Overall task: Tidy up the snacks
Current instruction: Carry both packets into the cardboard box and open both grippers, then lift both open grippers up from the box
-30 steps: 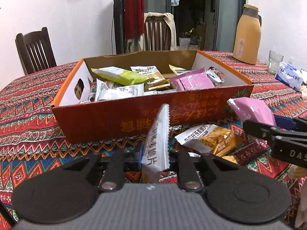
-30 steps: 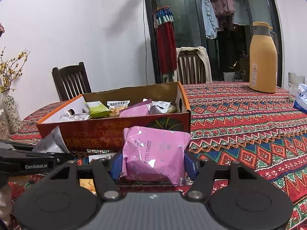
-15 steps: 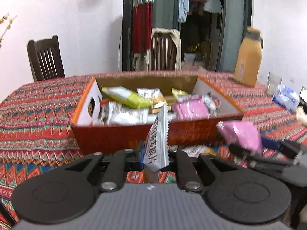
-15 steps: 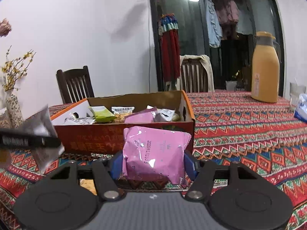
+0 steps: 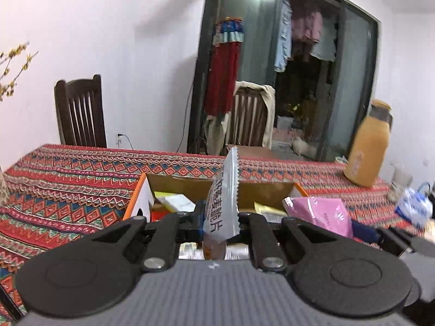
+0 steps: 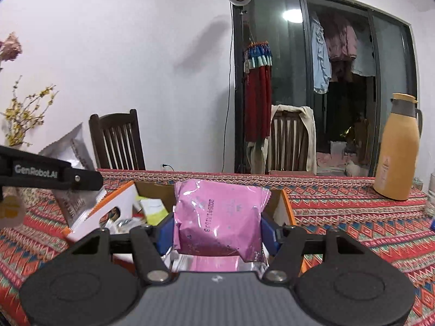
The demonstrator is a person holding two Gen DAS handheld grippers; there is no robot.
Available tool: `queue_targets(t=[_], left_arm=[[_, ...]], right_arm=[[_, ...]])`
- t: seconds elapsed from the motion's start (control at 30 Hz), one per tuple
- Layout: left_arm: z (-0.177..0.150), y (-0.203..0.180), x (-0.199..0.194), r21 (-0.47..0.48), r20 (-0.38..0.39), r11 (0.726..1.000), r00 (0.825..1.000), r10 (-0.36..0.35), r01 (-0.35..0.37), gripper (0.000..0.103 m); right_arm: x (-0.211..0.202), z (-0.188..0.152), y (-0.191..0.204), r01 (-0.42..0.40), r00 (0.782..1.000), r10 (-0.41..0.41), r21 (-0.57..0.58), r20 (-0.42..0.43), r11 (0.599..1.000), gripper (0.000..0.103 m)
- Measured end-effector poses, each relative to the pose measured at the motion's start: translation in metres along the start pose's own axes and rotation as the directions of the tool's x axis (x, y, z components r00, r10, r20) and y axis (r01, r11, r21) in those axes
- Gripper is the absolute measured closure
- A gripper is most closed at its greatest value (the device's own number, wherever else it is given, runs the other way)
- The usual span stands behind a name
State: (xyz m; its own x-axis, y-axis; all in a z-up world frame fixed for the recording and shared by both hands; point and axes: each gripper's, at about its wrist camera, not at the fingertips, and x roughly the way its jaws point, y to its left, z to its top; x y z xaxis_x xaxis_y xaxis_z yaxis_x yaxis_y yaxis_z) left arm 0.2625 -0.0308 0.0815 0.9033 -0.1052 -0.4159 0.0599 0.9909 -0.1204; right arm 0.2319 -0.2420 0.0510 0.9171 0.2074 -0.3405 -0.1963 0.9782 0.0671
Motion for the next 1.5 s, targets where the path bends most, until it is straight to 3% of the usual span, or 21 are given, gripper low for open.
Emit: queue_targets(t=[0.23,0.47,0.53,0.57,0.6,0.63,0.67,0.7,0.77,1.17,1.37,1.5], left_arm=[[-0.004,0.017,0.049,-0.062,-0.005,0.996,0.998,0.062,-0.063,0.090],[-0.015,0.025,0.068,-0.070,-0.032,0.997,0.999,0.037,-0.039,0.089],[-0.019,0.030,0.072,-0.095,-0.043,0.995,0.999,0.027,-0.031,0.087],[-0.021,0.030,0.072,-0.101,-0.047,0.994,0.998,0.031,-0.036,0.076],[-0.022,0.032,0.072,-0.106,-0.050,0.994,0.998,0.030,-0.035,0.047],[-0.022,0.034,0.070,-0.118,-0.041,0.992,0.999,0.034,-0.038,0.029],[-0.024,0.036,0.065,-0.129,-0.019,0.990,0.999,0.051,-0.053,0.000],[-0.024,0.036,0.059,-0.139,0.022,0.987,0.996,0.090,-0.086,0.000],[-0.022,0.037,0.053,-0.135,0.044,0.987,0.995,0.091,-0.085,0.000],[-0.022,0.028,0.046,-0.113,0.037,0.988,0.993,0.114,-0.109,0.000],[-0.010,0.022,0.034,-0.099,0.042,0.982,0.985,0.167,-0.162,0.000],[-0.004,0.022,0.018,-0.092,0.036,0.985,0.988,0.153,-0.149,0.000]], right_arm=[[0.048,-0.004,-0.008,0.026,1.000,-0.026,0.055,-0.007,0.998,0.040],[0.067,-0.017,-0.013,0.029,0.998,-0.027,0.035,-0.052,0.999,0.040],[0.068,-0.019,-0.014,0.040,0.998,-0.038,0.036,-0.057,0.999,0.031],[0.068,-0.019,-0.014,0.046,0.997,-0.044,0.036,-0.056,0.998,0.028],[0.065,-0.019,-0.014,0.056,0.997,-0.054,0.035,-0.046,0.998,0.019],[0.063,-0.019,-0.015,0.062,0.997,-0.060,0.041,-0.038,0.997,0.009],[0.061,-0.019,-0.016,0.067,0.997,-0.065,0.049,-0.030,0.997,0.005],[0.058,-0.018,-0.019,0.070,0.997,-0.069,0.063,-0.018,0.996,0.000],[0.054,-0.017,-0.025,0.079,0.997,-0.079,0.098,-0.003,0.992,0.000],[0.042,-0.013,-0.036,0.068,0.998,-0.069,0.154,0.002,0.986,0.000],[0.018,0.002,-0.033,0.056,0.996,-0.065,0.134,0.063,0.989,0.000],[0.003,0.012,-0.033,0.061,0.995,-0.072,0.138,0.075,0.989,0.000]])
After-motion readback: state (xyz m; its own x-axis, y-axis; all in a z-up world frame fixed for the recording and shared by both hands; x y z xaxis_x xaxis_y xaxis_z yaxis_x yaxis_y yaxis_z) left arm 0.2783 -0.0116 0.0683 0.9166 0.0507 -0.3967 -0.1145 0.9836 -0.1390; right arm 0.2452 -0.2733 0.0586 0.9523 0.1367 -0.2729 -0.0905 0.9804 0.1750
